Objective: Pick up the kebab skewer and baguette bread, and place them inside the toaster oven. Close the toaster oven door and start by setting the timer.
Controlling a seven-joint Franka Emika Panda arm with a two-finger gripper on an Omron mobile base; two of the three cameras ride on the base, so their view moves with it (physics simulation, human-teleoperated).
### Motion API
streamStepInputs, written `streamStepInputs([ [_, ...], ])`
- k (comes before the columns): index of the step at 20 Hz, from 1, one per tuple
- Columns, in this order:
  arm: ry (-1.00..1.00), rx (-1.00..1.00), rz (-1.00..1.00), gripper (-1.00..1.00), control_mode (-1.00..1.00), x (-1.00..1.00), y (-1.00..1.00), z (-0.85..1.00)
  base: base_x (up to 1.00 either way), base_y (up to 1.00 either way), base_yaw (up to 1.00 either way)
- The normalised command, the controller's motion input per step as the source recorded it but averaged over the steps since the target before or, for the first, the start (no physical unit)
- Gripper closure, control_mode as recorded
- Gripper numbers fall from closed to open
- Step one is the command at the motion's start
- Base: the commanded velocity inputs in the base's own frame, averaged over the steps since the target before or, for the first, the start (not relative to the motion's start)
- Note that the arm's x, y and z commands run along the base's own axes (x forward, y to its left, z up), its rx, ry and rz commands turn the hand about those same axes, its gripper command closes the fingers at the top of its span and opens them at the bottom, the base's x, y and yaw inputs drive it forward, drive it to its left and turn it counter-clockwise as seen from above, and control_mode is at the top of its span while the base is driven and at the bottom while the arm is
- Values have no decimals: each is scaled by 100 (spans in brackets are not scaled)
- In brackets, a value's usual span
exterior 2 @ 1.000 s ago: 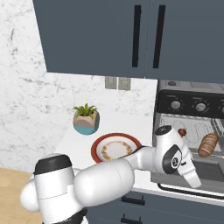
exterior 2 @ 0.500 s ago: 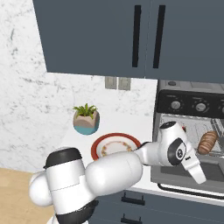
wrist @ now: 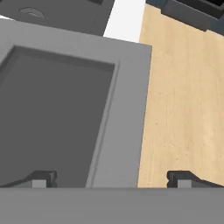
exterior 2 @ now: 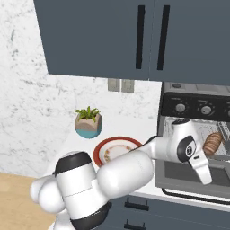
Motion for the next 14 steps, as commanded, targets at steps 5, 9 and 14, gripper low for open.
streamStepInputs([
  [5, 0, 12, -4, -100, -100, 15, 0, 0, 0, 0, 0],
  [9, 0, 2, -6, -100, -100, 31, 0, 0, 0, 0, 0],
  [14, -4, 0, -5, -100, -100, 21, 0, 0, 0, 0, 0],
])
